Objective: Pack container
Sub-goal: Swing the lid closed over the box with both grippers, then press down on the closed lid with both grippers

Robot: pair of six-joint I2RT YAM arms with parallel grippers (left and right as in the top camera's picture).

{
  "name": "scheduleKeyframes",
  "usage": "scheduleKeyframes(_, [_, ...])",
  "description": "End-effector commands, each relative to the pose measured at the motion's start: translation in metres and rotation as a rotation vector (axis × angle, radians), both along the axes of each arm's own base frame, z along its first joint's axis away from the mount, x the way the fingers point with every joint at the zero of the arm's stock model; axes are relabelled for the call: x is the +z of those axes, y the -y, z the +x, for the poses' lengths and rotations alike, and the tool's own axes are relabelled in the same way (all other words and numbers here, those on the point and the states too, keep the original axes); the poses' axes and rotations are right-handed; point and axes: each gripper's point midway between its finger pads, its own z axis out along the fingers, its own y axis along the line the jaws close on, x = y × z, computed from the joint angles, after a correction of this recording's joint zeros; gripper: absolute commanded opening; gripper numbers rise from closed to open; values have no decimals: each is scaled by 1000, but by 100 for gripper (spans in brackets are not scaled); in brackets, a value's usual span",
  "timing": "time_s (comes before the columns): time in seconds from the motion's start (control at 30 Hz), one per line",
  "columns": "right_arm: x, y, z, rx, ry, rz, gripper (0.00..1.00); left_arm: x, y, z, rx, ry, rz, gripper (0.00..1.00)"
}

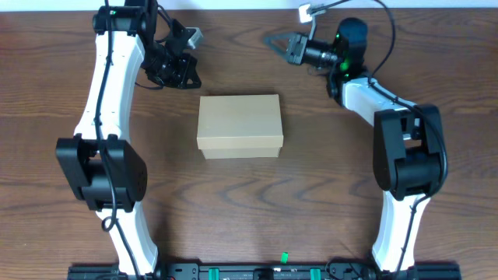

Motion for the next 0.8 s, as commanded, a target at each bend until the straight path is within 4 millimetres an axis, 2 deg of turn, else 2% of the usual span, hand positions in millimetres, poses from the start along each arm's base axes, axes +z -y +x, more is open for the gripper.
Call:
scheduleKeyframes(0.0, [37, 14, 35, -145, 168, -48, 2, 44, 9, -6, 28, 69, -81, 6])
scheduleKeyframes(0.17, [58, 11, 49, -145, 180, -168, 2, 74, 5, -19, 29, 144, -60, 6])
scheduleKeyframes(0.33, [69, 15, 31, -102, 87, -356, 2, 100, -10, -42, 46, 207, 31, 6])
scheduleKeyframes(0.5, [60, 37, -6, -152, -64, -602, 1, 105, -19, -57, 56, 201, 85, 6])
scheduleKeyframes(0.67, [62, 32, -59, -90, -110, -755, 1, 99, -19, -66, 52, 153, 92, 6])
scheduleKeyframes(0.77, [54, 26, -88, -59, -176, -837, 1, 92, -20, -68, 51, 126, 95, 6])
